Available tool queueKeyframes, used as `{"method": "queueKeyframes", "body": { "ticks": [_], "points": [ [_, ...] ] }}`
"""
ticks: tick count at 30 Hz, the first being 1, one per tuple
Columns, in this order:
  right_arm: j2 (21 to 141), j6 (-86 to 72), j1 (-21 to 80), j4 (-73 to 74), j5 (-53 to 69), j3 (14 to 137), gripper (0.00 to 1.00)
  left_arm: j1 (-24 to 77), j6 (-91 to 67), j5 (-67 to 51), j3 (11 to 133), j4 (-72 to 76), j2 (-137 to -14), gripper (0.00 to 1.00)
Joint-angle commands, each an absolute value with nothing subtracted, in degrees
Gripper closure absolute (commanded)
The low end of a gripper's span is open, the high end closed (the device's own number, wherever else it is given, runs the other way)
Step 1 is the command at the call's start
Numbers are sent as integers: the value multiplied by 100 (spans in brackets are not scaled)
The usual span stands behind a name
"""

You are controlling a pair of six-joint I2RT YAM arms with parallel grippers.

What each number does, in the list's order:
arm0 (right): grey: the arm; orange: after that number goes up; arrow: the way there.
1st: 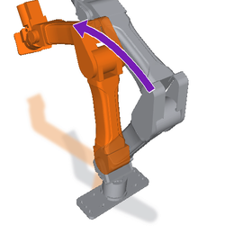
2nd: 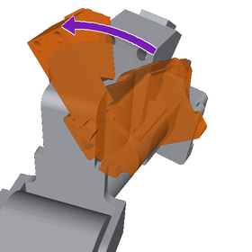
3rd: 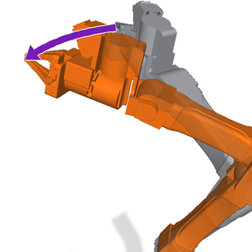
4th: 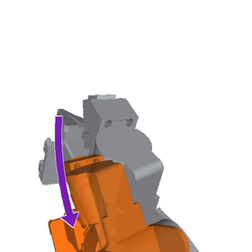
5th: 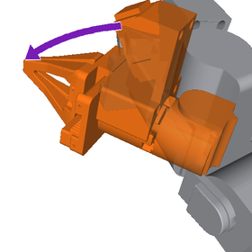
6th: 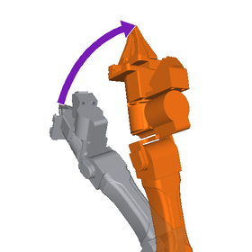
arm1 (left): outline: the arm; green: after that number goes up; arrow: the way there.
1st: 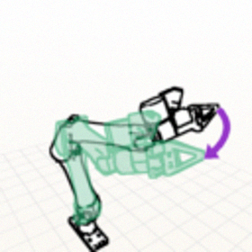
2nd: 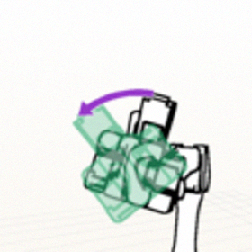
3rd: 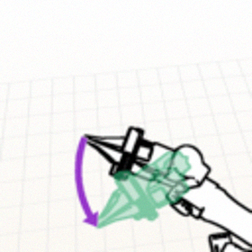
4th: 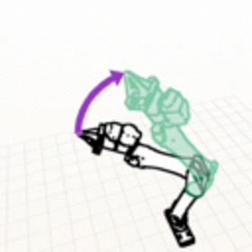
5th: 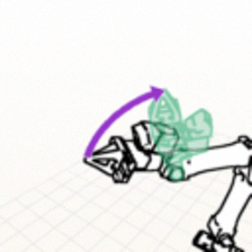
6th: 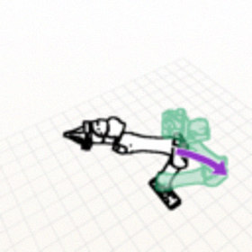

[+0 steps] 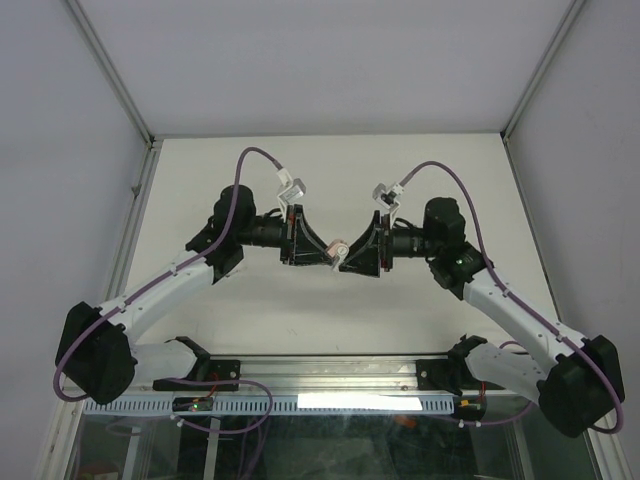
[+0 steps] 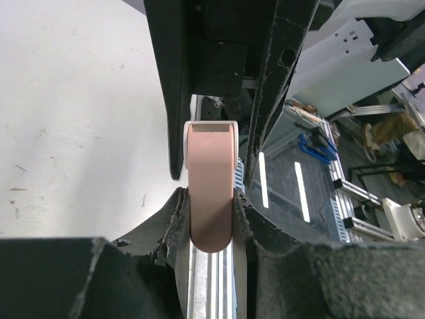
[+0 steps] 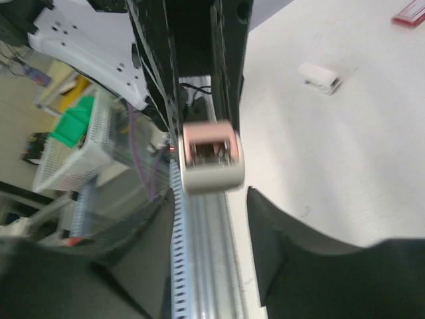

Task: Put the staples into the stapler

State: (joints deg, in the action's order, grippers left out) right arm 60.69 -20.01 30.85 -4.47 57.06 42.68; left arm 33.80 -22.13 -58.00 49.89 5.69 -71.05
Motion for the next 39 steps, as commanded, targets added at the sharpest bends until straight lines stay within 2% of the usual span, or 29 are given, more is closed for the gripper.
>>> {"method": "queueKeyframes", "body": {
  "ticks": [1,3,7,16,26,30,35,36,37,38,39],
  "points": [
    [5548,-3511,3076,-2802,5280,3432,41,3339,-3860,-5285,4474,3079,-6436,100],
    [5589,-4008,3105,-3633,5253,3137,36,3335,-4235,-5239,4378,3448,-6388,100],
    [5874,-4383,3187,-4265,5399,3026,34,3335,-4315,-5346,4382,3464,-6450,100],
    [5878,-4314,3280,-4278,5282,3309,30,3337,-4206,-5516,4378,3319,-6604,100],
    [6009,-4307,3385,-4236,5066,3566,32,3339,-3915,-5493,4464,2896,-6658,100],
    [6091,-4304,3397,-4113,4917,3633,48,3333,-3816,-5485,4486,2769,-6676,100],
    [6079,-4261,3405,-3927,4770,3639,85,3340,-3667,-5430,4527,2538,-6671,100],
    [6063,-4241,3403,-3872,4731,3639,91,3340,-3613,-5424,4546,2436,-6664,94],
    [6034,-4226,3403,-3835,4703,3639,96,3340,-3529,-5419,4591,2300,-6656,75],
    [5999,-4212,3402,-3794,4656,3639,100,3333,-3389,-5392,4643,2086,-6631,52],
    [5962,-4192,3401,-3742,4590,3639,100,3338,-3223,-5360,4678,1911,-6590,39]
  ]
}}
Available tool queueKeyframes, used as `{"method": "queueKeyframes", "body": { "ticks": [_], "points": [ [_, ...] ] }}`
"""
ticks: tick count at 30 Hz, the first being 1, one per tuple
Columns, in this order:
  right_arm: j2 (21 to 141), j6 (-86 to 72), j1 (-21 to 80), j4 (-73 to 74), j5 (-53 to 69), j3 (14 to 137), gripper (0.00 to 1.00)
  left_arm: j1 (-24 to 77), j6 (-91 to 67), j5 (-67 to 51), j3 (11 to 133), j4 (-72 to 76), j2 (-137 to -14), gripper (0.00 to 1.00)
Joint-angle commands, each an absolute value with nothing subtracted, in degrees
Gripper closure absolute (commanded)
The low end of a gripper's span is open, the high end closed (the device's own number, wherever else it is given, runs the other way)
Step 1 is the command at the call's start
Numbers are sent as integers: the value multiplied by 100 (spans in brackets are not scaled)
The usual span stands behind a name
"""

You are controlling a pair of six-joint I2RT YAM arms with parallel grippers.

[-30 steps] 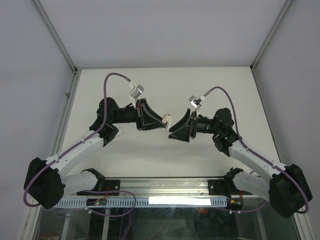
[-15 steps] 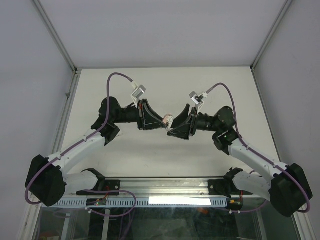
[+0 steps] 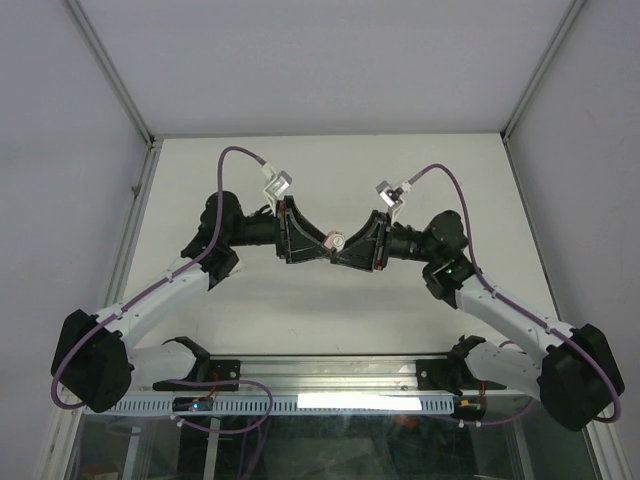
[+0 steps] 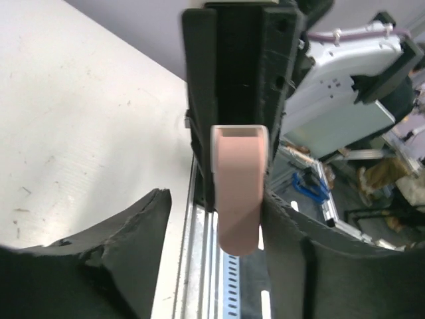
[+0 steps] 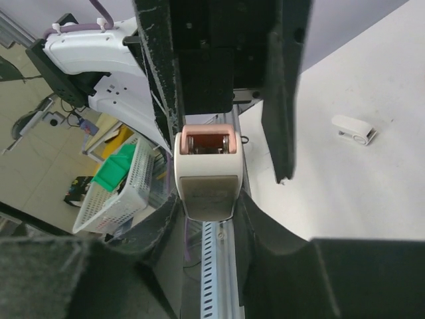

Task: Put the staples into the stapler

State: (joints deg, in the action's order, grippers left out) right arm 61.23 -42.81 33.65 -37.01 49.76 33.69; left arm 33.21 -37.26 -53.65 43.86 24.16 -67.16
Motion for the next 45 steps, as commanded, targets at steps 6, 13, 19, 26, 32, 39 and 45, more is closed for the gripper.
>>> {"method": "queueKeyframes", "body": {
  "ticks": [6,13,19,26,32,39,45],
  "points": [
    [5827,-4145,3398,-3698,4640,3664,100,3330,-2629,-5376,4730,1262,-6309,15],
    [5926,-4165,3400,-3691,4804,3700,100,3332,-2575,-5656,4777,1258,-6252,33],
    [6140,-4200,3396,-3701,5128,3803,100,3329,-2651,-5692,4759,1329,-6303,32],
    [6215,-3953,3393,-3297,5264,3918,100,3331,-2747,-5733,4718,1469,-6337,45],
    [6107,-3913,3393,-2996,5251,3977,100,3331,-2743,-5699,4704,1473,-6346,54],
    [6073,-3913,3394,-2763,5251,4058,100,3331,-2715,-5737,4707,1456,-6345,81],
    [6095,-3321,3390,-2211,5260,4202,100,3330,-2491,-5710,4763,1192,-6363,100]
  ]
}}
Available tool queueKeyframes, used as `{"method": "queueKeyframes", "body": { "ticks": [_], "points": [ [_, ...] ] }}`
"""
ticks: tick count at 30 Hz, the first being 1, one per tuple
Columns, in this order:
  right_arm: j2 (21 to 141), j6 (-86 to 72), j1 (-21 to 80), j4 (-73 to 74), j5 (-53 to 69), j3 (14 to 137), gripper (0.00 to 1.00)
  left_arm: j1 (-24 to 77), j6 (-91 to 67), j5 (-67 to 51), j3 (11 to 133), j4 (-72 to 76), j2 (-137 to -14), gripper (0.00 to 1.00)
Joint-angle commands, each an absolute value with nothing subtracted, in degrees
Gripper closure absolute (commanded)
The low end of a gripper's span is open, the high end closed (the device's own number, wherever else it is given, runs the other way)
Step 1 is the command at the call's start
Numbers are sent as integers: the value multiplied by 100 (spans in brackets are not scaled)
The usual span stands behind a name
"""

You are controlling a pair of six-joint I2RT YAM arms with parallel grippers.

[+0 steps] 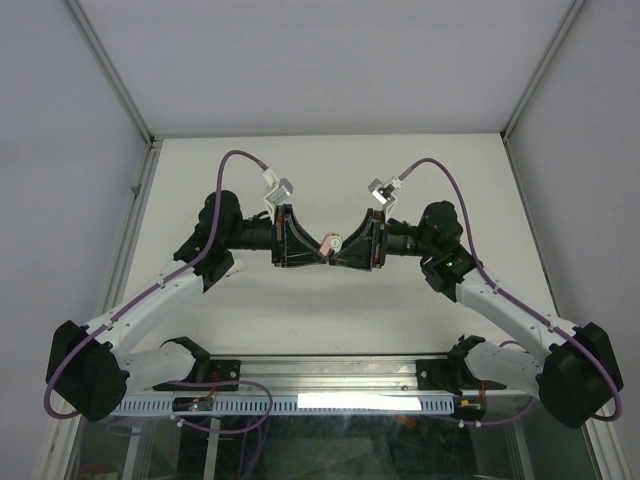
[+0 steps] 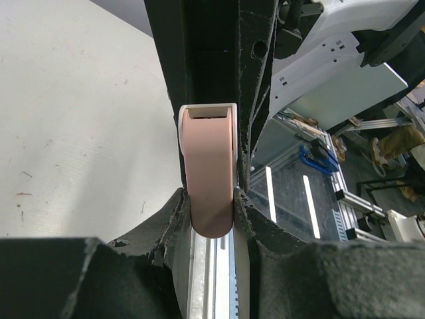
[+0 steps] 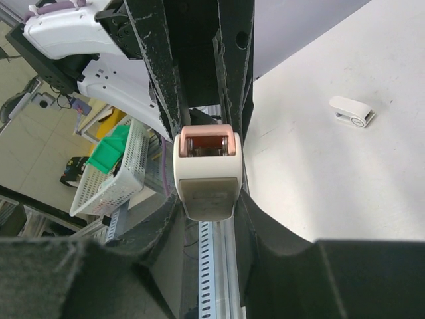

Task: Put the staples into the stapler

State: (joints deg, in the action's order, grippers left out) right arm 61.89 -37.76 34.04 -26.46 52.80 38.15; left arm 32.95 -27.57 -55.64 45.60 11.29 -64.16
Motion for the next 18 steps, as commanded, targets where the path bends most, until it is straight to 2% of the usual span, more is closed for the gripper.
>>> {"method": "queueKeyframes", "body": {
  "ticks": [1,10,18],
  "points": [
    [6087,-3222,3387,-2013,5257,4253,100,3331,-2439,-5706,4778,1126,-6363,100],
    [6091,-2164,3286,-18,5317,4834,100,3335,-2031,-5719,4905,634,-6345,100],
    [6237,-1712,3223,725,5557,5124,100,3331,-1880,-5738,4961,440,-6337,100]
  ]
}}
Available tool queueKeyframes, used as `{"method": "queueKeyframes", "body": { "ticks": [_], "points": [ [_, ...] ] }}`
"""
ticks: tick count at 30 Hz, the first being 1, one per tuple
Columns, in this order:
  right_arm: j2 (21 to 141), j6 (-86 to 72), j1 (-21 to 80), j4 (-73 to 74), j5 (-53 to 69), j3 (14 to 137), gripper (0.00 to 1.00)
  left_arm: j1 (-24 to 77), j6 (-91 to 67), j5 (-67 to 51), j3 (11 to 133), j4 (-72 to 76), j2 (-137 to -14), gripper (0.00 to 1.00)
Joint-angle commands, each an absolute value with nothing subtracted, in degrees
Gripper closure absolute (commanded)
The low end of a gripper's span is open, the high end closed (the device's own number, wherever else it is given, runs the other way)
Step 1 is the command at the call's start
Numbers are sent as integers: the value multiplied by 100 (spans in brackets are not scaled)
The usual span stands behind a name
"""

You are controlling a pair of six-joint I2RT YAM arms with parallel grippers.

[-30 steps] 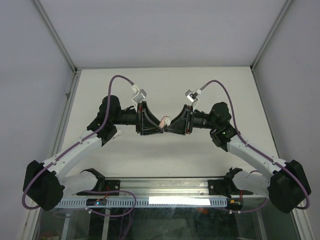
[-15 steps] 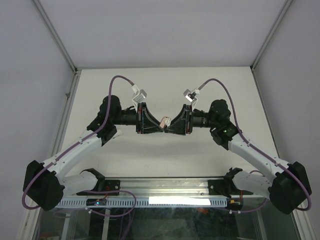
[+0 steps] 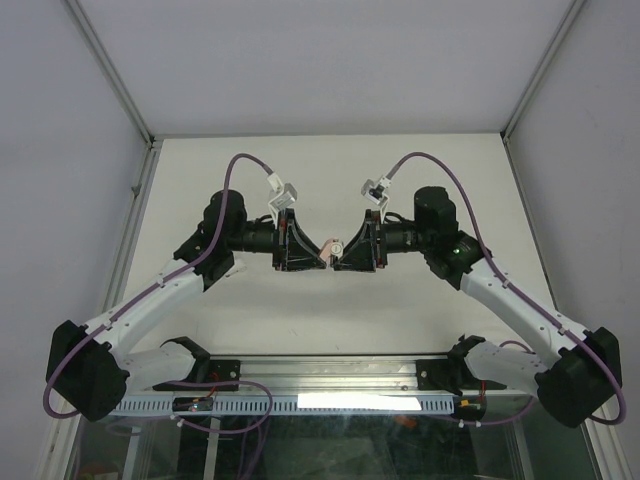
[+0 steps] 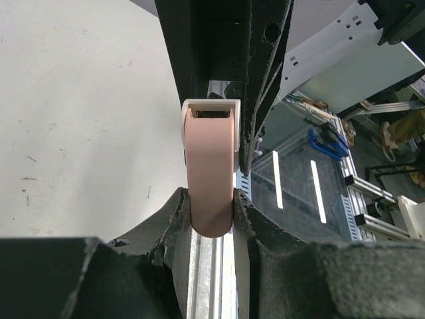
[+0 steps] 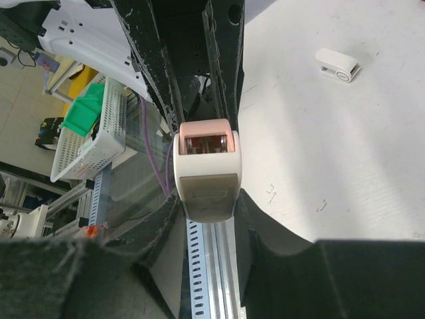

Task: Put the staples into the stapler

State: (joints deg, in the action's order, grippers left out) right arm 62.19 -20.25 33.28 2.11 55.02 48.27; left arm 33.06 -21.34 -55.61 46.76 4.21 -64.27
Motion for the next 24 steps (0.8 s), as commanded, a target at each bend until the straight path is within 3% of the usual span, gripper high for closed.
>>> {"method": "queueKeyframes", "body": {
  "ticks": [1,9,15,19,24],
  "points": [
    [6240,-1702,3219,753,5569,5138,100,3331,-1874,-5739,4959,432,-6343,100],
    [6248,-1547,3184,908,5567,5146,100,3329,-1718,-5730,5034,227,-6371,100],
    [6256,-901,3004,1404,5128,5111,100,3331,-1099,-5132,5252,-792,-6364,100],
    [6283,-712,2851,1535,4874,5044,84,3331,-921,-4840,5285,-1287,-6363,100],
    [6316,-692,2659,1527,4425,4977,74,3330,-893,-4757,5273,-1742,-6409,100]
  ]
}}
